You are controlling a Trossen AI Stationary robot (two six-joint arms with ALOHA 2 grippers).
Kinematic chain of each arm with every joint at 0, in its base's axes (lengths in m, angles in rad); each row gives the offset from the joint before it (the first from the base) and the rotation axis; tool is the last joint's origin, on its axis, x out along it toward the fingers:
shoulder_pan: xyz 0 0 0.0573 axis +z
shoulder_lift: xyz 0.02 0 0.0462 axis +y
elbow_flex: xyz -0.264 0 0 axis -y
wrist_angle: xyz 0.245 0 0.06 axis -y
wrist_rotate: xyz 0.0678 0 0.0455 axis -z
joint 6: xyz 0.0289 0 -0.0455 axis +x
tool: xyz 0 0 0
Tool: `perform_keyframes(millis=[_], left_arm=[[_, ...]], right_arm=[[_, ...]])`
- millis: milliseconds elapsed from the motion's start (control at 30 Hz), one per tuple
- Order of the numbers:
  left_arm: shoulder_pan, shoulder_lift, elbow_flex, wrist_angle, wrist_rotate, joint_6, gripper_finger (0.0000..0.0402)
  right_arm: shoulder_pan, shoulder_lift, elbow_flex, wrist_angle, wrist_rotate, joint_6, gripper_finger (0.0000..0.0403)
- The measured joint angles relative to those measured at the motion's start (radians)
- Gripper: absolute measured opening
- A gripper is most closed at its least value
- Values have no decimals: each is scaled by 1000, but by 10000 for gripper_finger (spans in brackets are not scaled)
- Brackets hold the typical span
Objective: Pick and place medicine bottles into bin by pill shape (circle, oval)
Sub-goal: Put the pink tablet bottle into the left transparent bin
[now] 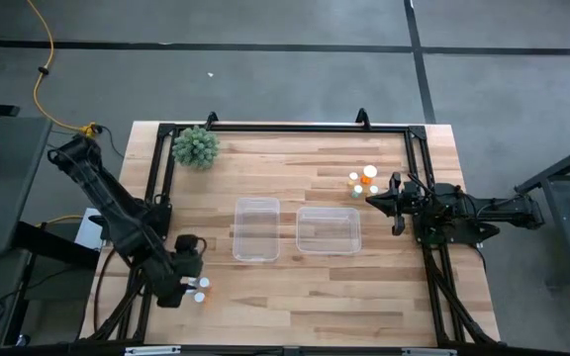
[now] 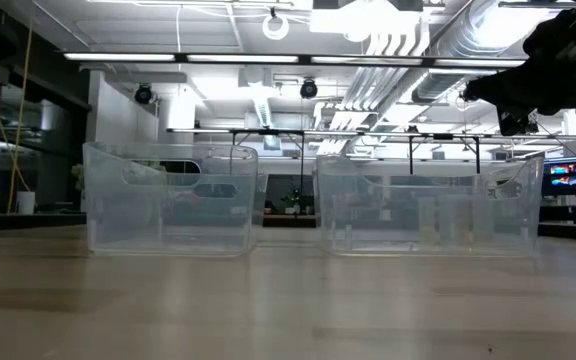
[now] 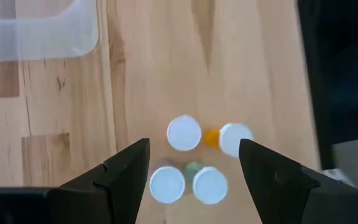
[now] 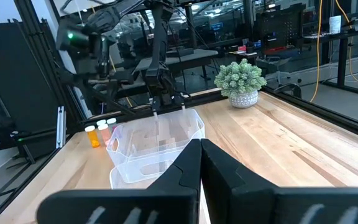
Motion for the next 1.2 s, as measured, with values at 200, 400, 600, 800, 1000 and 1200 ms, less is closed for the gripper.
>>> perform_keyframes(millis=[200, 400, 600, 800, 1000, 1200], left_arm=[[-45, 67, 0, -33, -67, -10, 239], [-49, 75, 0, -74, -111, -10, 239], [-49, 74, 0, -67, -114, 9, 239], [-36, 74, 0, -27, -122, 99, 239], [10, 95, 0, 12, -107, 215, 239], [53, 135, 0, 104, -30, 279, 239]], right_arm=[[0, 0, 0, 0, 0, 0, 0], [0, 0, 0, 0, 0, 0, 0], [0, 0, 0, 0, 0, 0, 0], [0, 0, 0, 0, 0, 0, 0], [0, 0, 0, 0, 0, 0, 0], [0, 0, 0, 0, 0, 0, 0]])
